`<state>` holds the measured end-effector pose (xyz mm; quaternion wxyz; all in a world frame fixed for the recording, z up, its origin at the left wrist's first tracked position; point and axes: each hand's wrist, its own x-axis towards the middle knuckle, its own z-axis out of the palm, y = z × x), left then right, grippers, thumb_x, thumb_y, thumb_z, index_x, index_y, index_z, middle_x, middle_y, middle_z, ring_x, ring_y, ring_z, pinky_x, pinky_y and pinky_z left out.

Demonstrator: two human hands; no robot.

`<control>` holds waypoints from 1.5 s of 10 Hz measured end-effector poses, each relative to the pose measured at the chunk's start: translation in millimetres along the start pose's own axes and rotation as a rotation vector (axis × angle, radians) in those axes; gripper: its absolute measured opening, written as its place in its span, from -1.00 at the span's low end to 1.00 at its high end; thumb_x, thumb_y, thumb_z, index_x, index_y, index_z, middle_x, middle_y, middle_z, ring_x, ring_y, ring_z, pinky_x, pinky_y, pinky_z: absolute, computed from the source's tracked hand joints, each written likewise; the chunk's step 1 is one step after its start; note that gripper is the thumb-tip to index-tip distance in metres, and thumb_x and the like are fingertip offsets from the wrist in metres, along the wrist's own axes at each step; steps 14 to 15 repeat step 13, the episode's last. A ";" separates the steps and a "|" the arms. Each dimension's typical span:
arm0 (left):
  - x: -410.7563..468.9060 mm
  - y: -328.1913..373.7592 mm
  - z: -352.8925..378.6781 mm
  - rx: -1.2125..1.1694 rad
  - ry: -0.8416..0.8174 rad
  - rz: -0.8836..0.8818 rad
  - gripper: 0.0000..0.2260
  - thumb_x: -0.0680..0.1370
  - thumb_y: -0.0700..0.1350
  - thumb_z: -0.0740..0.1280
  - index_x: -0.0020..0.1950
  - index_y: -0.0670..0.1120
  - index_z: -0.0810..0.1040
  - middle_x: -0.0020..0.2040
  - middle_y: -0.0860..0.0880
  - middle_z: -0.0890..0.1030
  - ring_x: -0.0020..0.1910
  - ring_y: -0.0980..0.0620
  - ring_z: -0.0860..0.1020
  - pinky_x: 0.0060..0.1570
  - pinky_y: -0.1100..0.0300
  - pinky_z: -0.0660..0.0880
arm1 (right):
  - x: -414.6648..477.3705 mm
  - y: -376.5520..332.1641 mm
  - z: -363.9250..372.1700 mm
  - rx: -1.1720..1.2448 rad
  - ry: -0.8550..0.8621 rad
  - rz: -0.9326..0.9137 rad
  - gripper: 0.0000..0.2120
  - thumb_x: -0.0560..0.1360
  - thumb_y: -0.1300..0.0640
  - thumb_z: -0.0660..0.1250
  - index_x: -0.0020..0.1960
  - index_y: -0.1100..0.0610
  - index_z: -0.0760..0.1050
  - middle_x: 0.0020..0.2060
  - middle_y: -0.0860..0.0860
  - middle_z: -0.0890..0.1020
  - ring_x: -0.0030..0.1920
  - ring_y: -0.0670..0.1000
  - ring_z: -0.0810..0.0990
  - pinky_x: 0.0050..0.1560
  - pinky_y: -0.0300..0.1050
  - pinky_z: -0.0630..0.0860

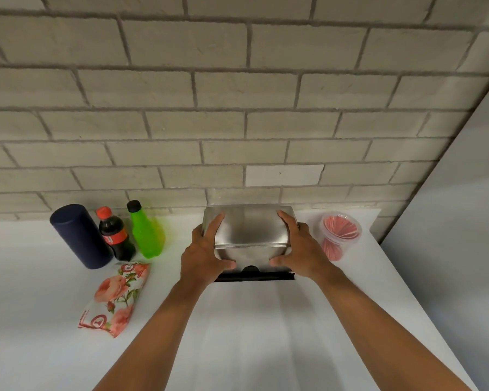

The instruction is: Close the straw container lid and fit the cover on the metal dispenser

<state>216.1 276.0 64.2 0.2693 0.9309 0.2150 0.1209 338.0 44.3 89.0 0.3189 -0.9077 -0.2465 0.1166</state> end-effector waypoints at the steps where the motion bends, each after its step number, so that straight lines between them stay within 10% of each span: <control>1: 2.2 1.4 0.6 0.003 0.002 -0.005 0.12 0.26 0.13 0.68 0.63 0.39 0.06 0.49 -0.05 0.35 0.06 -0.13 0.64 0.04 0.07 0.56 | 2.9 1.7 -0.8 0.008 0.001 0.002 0.20 0.33 0.07 0.70 0.67 -0.31 -0.02 0.40 0.04 0.34 0.18 0.09 0.61 0.22 0.02 0.62; 9: -5.3 4.1 -4.6 -0.054 -0.056 -0.006 0.09 0.34 0.07 0.65 0.65 0.39 0.01 0.47 -0.08 0.34 -0.03 -0.05 0.53 -0.04 0.11 0.48 | -15.0 -3.6 -1.8 -0.053 0.005 0.024 0.07 0.49 0.12 0.57 0.69 -0.29 -0.09 0.24 0.12 0.45 -0.03 0.08 0.63 0.01 -0.02 0.65; 11: -41.4 2.2 -6.1 -0.082 -0.140 -0.013 0.15 0.33 0.11 0.62 0.61 0.48 -0.16 0.65 -0.05 0.10 0.42 -0.19 0.50 0.03 0.13 0.45 | -64.4 -2.8 -4.7 -0.106 -0.045 0.090 0.11 0.48 0.05 0.57 0.70 -0.29 -0.14 0.24 0.07 0.48 0.12 0.12 0.61 0.16 0.07 0.63; 15: -87.5 5.1 -0.5 -0.058 -0.201 -0.046 0.10 0.43 0.17 0.59 0.68 0.32 -0.17 0.72 -0.03 -0.10 0.58 -0.10 0.34 0.21 0.10 0.50 | -118.6 -2.9 8.0 -0.180 -0.094 0.112 0.00 0.53 -0.04 0.51 0.72 -0.17 -0.09 0.36 0.13 0.51 0.33 0.15 0.54 0.30 0.02 0.52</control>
